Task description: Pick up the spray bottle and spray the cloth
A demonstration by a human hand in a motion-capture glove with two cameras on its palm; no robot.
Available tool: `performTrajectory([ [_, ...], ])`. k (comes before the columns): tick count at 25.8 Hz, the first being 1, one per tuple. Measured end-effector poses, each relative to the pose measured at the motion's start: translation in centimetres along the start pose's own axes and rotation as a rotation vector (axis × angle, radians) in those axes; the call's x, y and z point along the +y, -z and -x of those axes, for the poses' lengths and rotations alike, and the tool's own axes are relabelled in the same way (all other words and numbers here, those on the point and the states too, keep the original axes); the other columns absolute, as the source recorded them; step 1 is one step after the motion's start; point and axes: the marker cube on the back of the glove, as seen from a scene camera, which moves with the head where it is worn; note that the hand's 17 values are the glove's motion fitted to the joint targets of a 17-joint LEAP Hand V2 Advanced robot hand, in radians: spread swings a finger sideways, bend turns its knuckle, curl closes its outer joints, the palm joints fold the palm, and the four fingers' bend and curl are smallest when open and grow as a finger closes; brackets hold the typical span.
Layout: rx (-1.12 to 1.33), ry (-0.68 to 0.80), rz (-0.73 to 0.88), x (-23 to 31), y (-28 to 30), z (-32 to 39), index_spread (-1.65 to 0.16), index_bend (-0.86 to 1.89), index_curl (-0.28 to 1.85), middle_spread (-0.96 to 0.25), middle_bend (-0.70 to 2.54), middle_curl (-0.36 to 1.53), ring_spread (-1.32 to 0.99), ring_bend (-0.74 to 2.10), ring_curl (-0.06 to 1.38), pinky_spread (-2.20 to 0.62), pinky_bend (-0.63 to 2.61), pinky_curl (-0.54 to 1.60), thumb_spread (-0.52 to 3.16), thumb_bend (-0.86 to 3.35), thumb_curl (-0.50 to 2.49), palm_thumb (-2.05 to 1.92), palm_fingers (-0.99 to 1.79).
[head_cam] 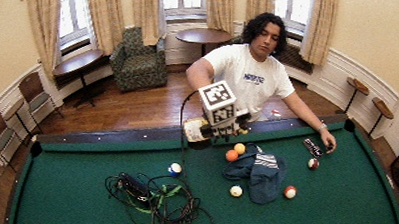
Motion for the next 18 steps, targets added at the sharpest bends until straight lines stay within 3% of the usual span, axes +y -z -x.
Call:
performTrajectory([
  [7, 0.110, -0.021, 0.188, -2.9, -5.6, 2.2, -0.26, 0.43, 0.61, -0.21, 0.62, 0.58, -0.20, 0.73, 0.49, -0.32, 0.48, 0.44, 0.29, -0.03, 0.81, 0.92, 1.37],
  [18, 0.081, -0.070, 0.281, -5.0, -12.4, 2.3, -0.26, 0.40, 0.61, -0.21, 0.61, 0.57, -0.20, 0.73, 0.49, -0.32, 0.48, 0.44, 0.31, -0.03, 0.82, 0.91, 1.35],
])
